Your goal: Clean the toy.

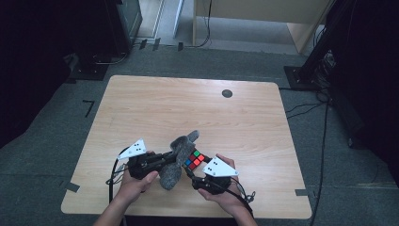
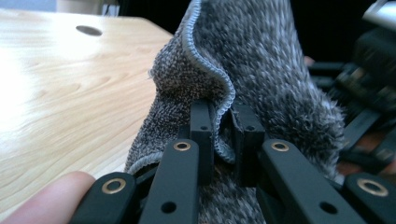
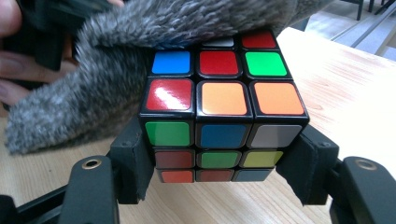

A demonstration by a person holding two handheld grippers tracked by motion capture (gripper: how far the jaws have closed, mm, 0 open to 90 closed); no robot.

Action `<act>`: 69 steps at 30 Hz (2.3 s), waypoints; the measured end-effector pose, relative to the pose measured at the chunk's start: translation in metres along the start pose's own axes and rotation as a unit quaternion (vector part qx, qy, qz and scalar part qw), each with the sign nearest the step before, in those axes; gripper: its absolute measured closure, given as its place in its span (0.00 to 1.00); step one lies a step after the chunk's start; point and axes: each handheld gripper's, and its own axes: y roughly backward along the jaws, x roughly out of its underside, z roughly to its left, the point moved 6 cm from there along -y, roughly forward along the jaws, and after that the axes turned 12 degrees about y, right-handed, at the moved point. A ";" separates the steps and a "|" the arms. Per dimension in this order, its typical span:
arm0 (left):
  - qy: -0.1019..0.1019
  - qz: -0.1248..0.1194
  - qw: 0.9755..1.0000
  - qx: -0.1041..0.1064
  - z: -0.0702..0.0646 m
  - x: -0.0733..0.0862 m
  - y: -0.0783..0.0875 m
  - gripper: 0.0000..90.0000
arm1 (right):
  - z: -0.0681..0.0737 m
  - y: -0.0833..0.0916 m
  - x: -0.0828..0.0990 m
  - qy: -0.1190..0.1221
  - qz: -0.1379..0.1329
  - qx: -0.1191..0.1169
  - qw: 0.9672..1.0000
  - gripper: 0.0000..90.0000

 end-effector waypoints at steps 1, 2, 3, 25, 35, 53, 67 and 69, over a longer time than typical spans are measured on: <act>0.010 -0.010 1.000 0.013 -0.001 -0.004 0.003 0.91 | 0.004 -0.002 0.001 0.011 0.005 -0.003 1.000 0.38; 0.010 -0.010 1.000 0.011 0.000 -0.005 0.003 0.91 | 0.006 -0.003 0.000 0.016 0.004 -0.006 1.000 0.38; 0.011 -0.006 1.000 0.006 0.002 -0.004 0.003 0.91 | 0.007 -0.003 0.000 0.018 0.002 -0.007 1.000 0.38; 0.014 0.014 1.000 -0.007 0.002 0.005 -0.005 0.91 | 0.005 0.004 -0.003 0.024 -0.014 -0.006 1.000 0.38; 0.002 0.032 0.999 -0.030 0.006 0.010 -0.010 0.91 | 0.001 0.009 -0.008 0.019 -0.021 -0.002 1.000 0.38; 0.012 0.004 1.000 -0.005 0.001 0.001 -0.003 0.89 | 0.004 0.000 0.003 0.023 0.005 0.005 1.000 0.38; -0.087 0.009 0.995 -0.041 -0.033 0.001 -0.013 0.84 | 0.015 -0.012 0.003 0.017 0.035 0.021 0.999 0.38; -0.083 0.006 0.995 -0.056 -0.027 0.000 -0.012 0.86 | 0.015 -0.012 0.003 0.021 0.035 0.021 0.999 0.38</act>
